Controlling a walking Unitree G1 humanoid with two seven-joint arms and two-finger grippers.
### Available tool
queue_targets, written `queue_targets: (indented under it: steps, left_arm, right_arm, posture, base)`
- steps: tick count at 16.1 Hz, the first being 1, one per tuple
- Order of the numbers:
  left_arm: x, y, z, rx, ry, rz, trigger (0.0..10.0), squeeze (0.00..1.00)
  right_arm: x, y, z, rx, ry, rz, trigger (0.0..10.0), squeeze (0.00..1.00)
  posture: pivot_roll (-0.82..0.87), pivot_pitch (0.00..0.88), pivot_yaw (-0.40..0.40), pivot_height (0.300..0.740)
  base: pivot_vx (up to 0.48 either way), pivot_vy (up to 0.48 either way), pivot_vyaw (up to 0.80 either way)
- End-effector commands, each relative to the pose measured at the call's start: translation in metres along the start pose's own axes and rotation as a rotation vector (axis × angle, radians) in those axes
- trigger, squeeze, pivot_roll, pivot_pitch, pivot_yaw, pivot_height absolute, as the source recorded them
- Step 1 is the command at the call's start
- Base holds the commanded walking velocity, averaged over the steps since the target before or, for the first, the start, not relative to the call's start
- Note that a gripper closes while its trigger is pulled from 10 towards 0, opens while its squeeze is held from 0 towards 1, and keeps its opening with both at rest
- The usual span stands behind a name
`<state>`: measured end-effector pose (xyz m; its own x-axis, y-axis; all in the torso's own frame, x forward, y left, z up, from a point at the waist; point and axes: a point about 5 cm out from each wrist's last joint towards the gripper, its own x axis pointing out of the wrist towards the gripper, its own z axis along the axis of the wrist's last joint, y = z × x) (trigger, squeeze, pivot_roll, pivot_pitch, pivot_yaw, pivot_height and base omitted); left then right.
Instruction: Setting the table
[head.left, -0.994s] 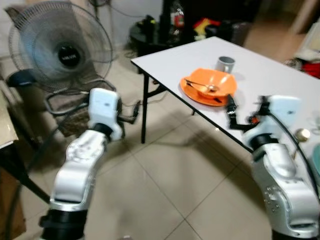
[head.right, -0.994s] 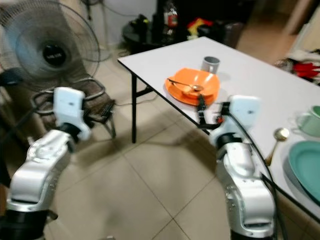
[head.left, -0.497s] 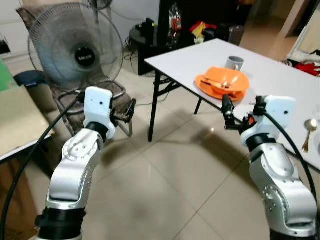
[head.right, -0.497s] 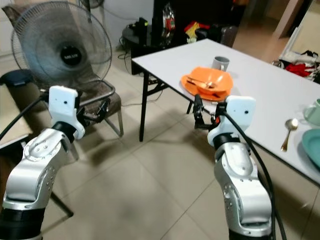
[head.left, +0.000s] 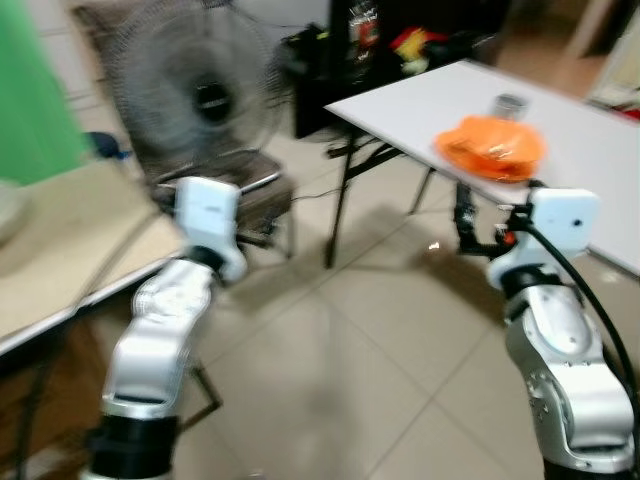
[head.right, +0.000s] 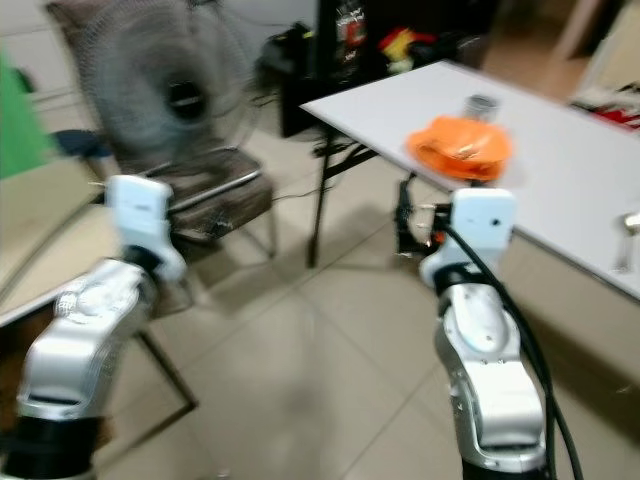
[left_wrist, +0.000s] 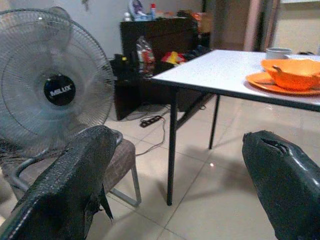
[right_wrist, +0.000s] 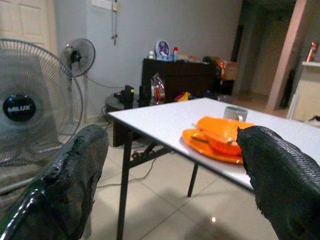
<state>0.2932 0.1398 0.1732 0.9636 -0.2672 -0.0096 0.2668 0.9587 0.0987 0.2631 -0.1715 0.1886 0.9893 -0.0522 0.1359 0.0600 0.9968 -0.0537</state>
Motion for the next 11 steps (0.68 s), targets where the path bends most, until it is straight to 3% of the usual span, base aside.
queue_targets:
  steps: [1,7,11]
  left_arm:
    - [0.001,0.0047,0.0046,0.017,-0.015,0.012,10.0,0.0]
    - [0.0016,0.0053,0.005,0.019,-0.018,0.017,10.0,0.0]
    - [0.0027,0.0053,0.0065,0.016,-0.024,0.031,10.0,0.0]
  right_arm:
    - [0.0002,0.0005,0.0021,0.002,-0.009,-0.003,10.0,1.0]
    - [0.0004,-0.0021,0.0011,0.043,0.001,-0.015,10.0,1.0]
    - [-0.0005,0.0007,-0.002,0.063,0.032,0.02,10.0,1.0]
  posture:
    - [0.04,0.0,-0.031,0.74]
    - [0.04,0.0,-0.034,0.74]
    - [0.03,0.0,-0.033,0.74]
  base:
    - [0.0,0.341,0.0]
    - [0.0,0.329,0.0]
    - [0.0,0.0,0.0]
